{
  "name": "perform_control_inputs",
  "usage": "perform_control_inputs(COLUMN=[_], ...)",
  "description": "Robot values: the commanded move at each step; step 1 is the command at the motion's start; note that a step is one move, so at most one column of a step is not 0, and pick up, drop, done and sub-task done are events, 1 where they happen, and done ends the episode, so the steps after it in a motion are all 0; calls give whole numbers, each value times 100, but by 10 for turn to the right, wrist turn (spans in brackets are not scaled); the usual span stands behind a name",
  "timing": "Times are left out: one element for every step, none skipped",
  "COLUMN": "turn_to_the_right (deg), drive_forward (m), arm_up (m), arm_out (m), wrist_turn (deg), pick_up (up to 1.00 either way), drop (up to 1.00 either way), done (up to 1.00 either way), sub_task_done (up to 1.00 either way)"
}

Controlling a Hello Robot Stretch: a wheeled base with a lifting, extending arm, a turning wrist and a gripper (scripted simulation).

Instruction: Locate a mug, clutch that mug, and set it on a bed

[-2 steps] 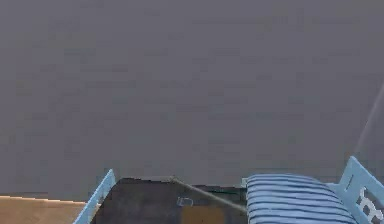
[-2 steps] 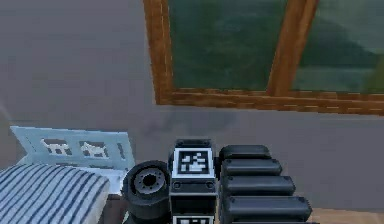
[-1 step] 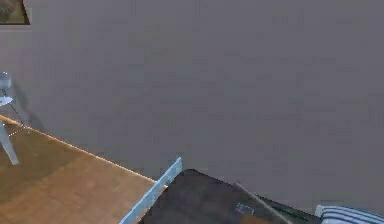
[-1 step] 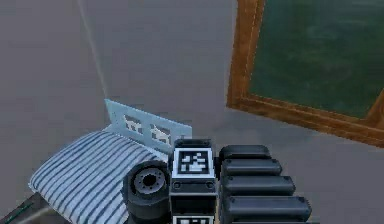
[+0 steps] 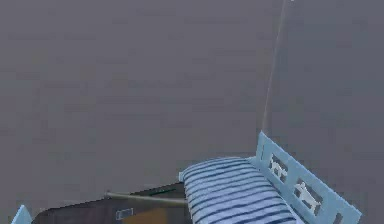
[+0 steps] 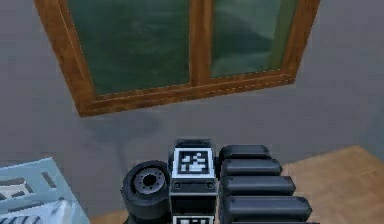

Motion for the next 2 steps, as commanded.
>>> perform_control_inputs(turn_to_the_right=[300, -450], drive_forward=[0, 0], arm_up=[0, 0], arm_out=[0, 0], wrist_turn=[0, 0], pick_up=[0, 0], drop=[0, 0], done=[0, 0], sub_task_done=[0, 0])
